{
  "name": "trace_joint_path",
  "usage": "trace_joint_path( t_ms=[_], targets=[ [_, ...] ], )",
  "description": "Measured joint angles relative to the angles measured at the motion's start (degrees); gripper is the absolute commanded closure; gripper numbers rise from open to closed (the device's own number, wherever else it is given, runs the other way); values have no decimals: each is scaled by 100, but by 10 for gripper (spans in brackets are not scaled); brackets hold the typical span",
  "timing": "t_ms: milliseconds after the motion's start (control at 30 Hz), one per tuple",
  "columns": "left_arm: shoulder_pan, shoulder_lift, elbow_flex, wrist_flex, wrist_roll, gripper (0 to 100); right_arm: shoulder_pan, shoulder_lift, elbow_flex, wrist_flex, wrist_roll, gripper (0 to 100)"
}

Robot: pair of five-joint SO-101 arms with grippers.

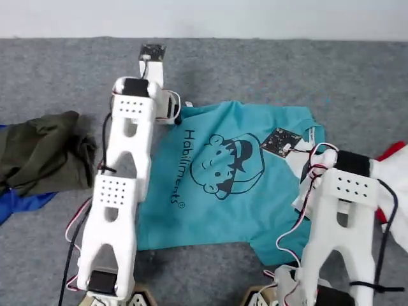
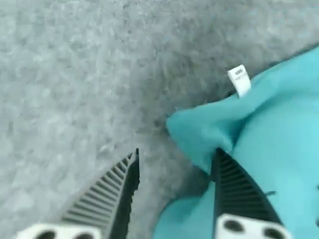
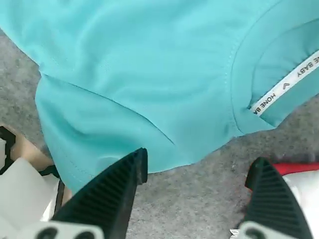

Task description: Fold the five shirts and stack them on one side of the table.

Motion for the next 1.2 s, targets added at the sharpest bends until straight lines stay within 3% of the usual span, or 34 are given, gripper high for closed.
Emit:
trace_joint_path(
  t_ms=[167, 267, 433, 633, 900, 1000, 1133, 1200],
  targets=[
    [105, 721, -695, 9, 0, 780, 0, 0, 0, 0, 0, 680],
    [132, 870, -747, -44, -9, 839, 0, 0, 0, 0, 0, 680],
    [237, 914, -809, -70, -668, 991, 0, 0, 0, 0, 0, 680],
    [167, 923, -905, 114, -1336, 987, 0, 0, 0, 0, 0, 680],
    [-914, 923, -1336, 273, -1512, 984, 0, 0, 0, 70, 0, 680],
    [-1187, 923, -1407, 264, -1521, 935, 0, 0, 0, 202, 0, 680],
    [-1301, 923, -1415, 167, -1468, 769, 0, 0, 0, 343, 0, 680],
    [-1345, 888, -1415, 149, -1116, 735, 0, 0, 0, 352, 0, 680]
  ],
)
